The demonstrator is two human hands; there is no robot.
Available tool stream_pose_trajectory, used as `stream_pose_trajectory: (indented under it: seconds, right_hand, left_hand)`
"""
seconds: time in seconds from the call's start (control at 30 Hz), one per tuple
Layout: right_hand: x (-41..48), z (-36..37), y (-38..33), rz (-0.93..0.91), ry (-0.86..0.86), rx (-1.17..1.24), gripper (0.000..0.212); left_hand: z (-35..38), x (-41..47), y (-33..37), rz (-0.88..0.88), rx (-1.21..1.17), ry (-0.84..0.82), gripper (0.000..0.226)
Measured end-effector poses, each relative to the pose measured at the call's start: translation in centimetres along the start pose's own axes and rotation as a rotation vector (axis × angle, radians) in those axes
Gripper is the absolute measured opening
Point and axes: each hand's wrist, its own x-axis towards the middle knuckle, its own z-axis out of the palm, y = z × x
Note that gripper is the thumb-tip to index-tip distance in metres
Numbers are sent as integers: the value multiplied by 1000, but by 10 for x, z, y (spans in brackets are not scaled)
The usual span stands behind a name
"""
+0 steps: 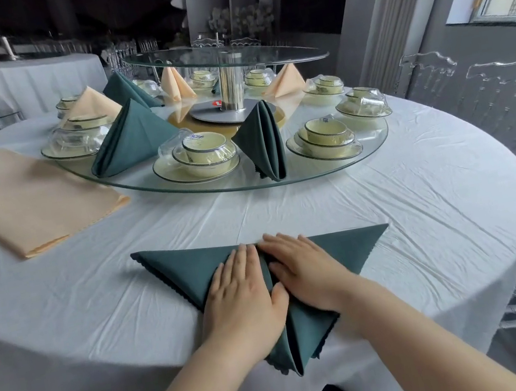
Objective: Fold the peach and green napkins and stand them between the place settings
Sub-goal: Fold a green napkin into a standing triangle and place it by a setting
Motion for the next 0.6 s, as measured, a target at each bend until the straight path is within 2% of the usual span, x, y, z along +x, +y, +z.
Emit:
stream_pose_trajectory:
  seconds: [0.23, 0.47, 0.6]
  right_hand:
    - [1, 7, 4, -12, -44, -123, 46]
    - [1, 10, 6, -15, -11, -123, 45]
    - [1, 8, 6, -29, 40, 2, 47]
  left_hand:
    - [-9, 11, -19, -3, -2, -55, 57]
    - [-31, 9, -98, -295, 196, -23, 64]
    - [-40, 9, -114, -306, 180, -36, 68]
